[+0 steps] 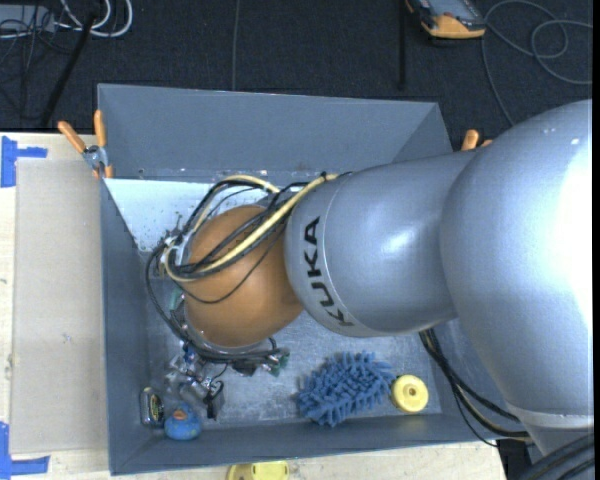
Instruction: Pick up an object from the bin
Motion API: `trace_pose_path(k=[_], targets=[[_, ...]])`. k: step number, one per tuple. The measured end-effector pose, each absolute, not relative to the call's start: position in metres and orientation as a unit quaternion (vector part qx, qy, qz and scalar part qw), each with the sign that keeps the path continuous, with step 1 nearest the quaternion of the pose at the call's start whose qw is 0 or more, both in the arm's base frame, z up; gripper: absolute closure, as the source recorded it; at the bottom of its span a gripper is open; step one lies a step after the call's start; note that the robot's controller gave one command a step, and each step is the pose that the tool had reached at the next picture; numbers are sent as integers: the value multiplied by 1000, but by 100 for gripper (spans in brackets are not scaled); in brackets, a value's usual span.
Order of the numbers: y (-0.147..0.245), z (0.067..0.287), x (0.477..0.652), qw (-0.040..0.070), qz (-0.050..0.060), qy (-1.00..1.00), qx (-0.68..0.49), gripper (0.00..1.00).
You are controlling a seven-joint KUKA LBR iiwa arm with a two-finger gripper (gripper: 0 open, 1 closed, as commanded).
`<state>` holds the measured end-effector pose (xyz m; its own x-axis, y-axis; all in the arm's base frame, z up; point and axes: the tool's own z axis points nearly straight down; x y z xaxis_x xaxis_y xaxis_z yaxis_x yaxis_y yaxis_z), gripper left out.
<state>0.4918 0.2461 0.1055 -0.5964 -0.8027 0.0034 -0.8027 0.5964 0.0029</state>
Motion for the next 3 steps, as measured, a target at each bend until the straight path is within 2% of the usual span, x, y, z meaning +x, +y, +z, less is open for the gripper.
trace_pose_path(k=[3], targets=[[246, 157, 492, 1, -1, -894, 448, 100]])
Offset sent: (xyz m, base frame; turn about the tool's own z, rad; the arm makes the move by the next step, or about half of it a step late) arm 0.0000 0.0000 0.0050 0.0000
